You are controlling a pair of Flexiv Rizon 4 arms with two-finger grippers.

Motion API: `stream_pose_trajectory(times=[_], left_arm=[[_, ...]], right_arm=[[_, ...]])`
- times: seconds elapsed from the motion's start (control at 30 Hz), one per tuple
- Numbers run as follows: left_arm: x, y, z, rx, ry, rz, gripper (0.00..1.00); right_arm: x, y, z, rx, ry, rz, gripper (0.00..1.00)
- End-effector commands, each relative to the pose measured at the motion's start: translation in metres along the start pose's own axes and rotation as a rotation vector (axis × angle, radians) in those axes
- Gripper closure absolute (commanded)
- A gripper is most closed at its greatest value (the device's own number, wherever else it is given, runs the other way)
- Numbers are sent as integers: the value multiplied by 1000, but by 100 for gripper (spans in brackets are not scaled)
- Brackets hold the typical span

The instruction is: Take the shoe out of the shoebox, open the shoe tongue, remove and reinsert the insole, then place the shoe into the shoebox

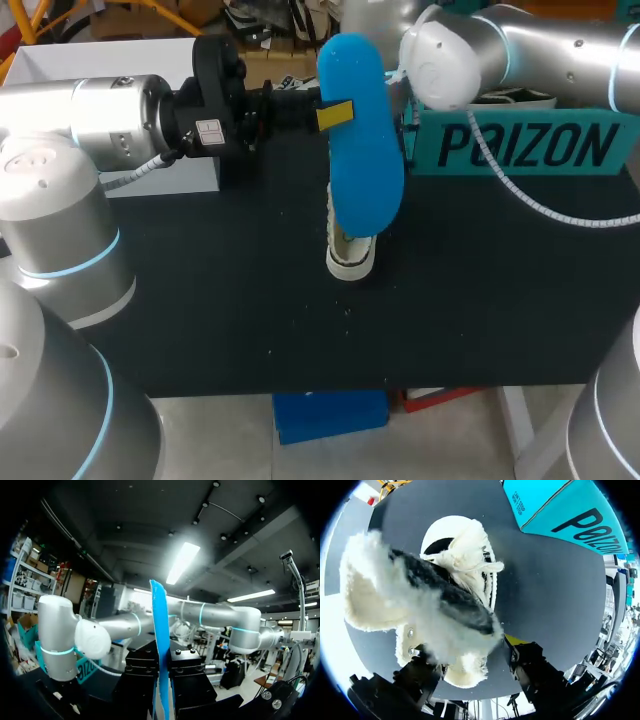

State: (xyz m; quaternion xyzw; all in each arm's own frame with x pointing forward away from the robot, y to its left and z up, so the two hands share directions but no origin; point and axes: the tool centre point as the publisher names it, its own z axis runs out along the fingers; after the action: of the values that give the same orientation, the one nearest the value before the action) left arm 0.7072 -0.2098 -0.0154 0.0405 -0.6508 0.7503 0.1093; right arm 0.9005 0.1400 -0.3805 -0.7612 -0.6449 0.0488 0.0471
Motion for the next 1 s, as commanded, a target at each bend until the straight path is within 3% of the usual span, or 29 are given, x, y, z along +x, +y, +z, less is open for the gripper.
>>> stream_pose_trajectory(times=[0.03, 0.37, 0.53, 1.0], left_arm=[[-1, 1, 3, 2, -5, 2, 100], [-1, 1, 3, 2, -5, 2, 100], [-1, 1, 3, 2, -5, 2, 100], [-1, 1, 3, 2, -5, 2, 100]], right_arm=[[-18, -8, -21, -17, 129, 7, 0], [-28, -8, -58, -55, 378, 2, 0], [-30, -10, -77, -167, 525, -64, 0], [-30, -10, -77, -167, 525, -64, 0]])
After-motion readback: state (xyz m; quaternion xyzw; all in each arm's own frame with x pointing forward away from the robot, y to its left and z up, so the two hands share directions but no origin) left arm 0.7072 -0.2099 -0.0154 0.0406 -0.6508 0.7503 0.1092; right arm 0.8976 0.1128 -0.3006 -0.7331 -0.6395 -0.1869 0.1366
